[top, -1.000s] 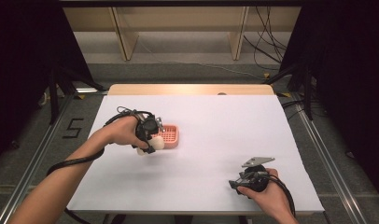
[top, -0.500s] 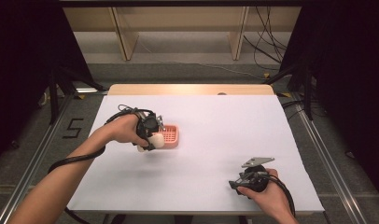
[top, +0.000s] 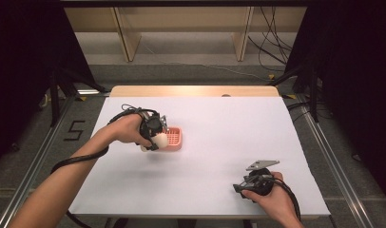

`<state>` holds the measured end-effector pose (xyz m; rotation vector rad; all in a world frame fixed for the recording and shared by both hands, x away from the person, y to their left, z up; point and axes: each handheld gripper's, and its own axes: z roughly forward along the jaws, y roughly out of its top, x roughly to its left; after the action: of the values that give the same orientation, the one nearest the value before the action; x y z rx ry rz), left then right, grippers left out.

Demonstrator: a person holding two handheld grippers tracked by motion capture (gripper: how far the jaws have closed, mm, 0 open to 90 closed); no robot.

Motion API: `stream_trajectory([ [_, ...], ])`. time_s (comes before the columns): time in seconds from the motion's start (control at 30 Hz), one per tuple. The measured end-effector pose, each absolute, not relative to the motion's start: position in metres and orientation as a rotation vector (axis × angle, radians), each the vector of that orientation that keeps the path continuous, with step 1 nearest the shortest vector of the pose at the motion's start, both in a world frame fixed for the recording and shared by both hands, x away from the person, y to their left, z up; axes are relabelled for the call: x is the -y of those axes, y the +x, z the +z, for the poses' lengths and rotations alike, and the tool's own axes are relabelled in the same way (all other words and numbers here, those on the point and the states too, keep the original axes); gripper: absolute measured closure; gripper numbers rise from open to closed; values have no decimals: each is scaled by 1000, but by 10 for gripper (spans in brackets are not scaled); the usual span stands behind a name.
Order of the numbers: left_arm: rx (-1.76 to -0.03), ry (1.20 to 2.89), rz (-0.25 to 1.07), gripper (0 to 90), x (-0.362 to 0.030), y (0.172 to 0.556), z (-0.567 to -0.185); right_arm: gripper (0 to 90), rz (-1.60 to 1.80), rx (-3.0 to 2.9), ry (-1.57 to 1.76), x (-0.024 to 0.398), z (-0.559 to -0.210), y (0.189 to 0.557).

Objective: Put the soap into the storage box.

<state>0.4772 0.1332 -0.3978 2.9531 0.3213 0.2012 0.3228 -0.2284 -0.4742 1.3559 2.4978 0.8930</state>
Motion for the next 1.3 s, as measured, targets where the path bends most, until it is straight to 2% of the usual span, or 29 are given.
stream_trajectory([
  [1.3, -245, 2951, 259, 498, -125, 494, -399, 441, 893, -2495, 1357, 229, -474, 323],
])
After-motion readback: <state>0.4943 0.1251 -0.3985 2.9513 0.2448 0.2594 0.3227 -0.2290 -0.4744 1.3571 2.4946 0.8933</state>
